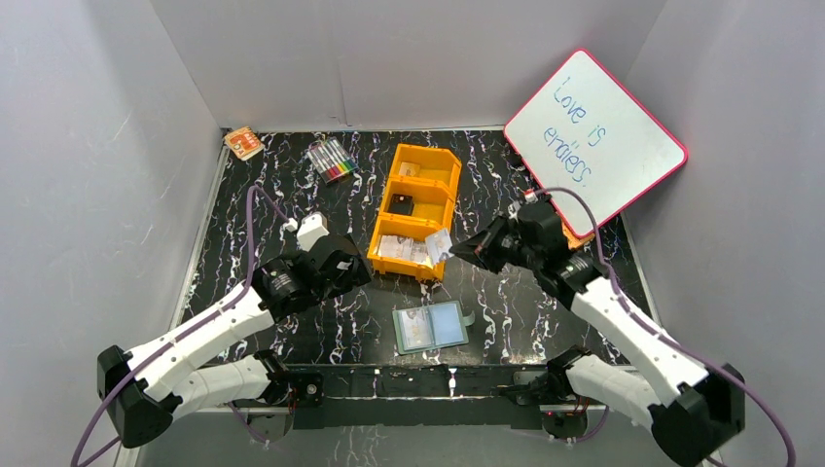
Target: Put the credit cards into the card holder
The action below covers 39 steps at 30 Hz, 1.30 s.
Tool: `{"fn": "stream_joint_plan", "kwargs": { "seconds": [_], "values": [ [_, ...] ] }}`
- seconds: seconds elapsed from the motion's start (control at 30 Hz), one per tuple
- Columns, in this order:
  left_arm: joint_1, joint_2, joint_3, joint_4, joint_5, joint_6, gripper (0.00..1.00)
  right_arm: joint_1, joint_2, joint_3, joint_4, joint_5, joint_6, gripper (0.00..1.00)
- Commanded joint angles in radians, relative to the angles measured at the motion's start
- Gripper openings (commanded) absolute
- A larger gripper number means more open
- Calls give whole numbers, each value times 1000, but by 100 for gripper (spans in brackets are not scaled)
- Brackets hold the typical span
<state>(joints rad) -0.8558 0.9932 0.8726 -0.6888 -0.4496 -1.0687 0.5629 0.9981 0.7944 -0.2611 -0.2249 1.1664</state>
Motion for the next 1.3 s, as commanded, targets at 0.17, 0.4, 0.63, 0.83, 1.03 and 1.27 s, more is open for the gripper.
{"fn": "stream_joint_plan", "kwargs": {
  "seconds": [0.17, 0.4, 0.63, 0.83, 1.03, 1.27],
  "values": [
    [6, -41, 0, 14, 104, -33, 77, 2, -263, -53, -67, 30, 355, 0],
    [6, -51, -48, 58, 183, -49, 80, 2, -359, -87, -131, 44, 392, 0],
    [6, -69, -103, 211, 311, -17, 89, 2, -364, -30, -177, 99, 128, 0],
    [-123, 61, -78, 295, 330, 40, 90, 1, -230, -36, -385, 46, -373, 0],
    [-279, 312, 53, 271, 247, 36, 85, 2, -275, -205, -380, -30, -460, 0],
    [-301, 536, 188, 263, 240, 59, 79, 1, -344, -315, -397, -35, -451, 0]
  ]
}}
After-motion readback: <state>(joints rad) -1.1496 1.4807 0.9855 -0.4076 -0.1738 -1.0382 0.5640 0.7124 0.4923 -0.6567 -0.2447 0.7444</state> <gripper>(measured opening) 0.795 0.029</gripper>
